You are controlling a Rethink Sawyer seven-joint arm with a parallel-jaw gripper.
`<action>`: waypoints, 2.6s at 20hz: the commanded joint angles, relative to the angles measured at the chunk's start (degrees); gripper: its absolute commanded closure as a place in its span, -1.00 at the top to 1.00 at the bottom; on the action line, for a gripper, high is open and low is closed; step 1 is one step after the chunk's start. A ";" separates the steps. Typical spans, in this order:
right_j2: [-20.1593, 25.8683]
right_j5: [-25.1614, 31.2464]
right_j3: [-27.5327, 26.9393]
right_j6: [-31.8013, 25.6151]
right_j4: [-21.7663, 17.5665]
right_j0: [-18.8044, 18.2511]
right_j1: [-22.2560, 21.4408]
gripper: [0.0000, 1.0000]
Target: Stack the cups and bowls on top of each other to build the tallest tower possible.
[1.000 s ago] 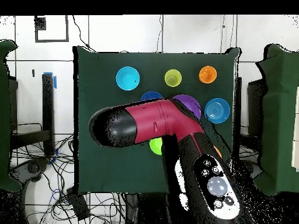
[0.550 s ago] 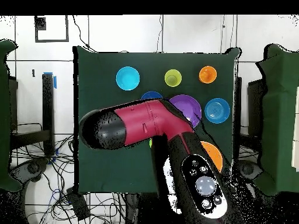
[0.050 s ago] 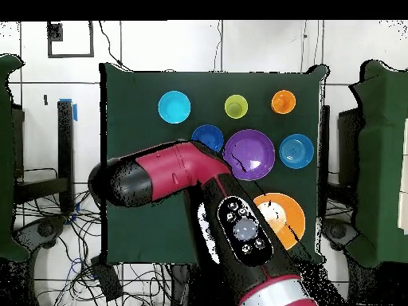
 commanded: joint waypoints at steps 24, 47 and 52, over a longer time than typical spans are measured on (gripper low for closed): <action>-6.69 -5.15 0.94 2.34 -1.01 1.44 13.03 1.00; -5.04 7.74 -7.94 -3.47 -2.70 -0.03 11.09 1.00; -5.11 8.30 -11.55 -5.51 -4.13 -0.32 13.62 1.00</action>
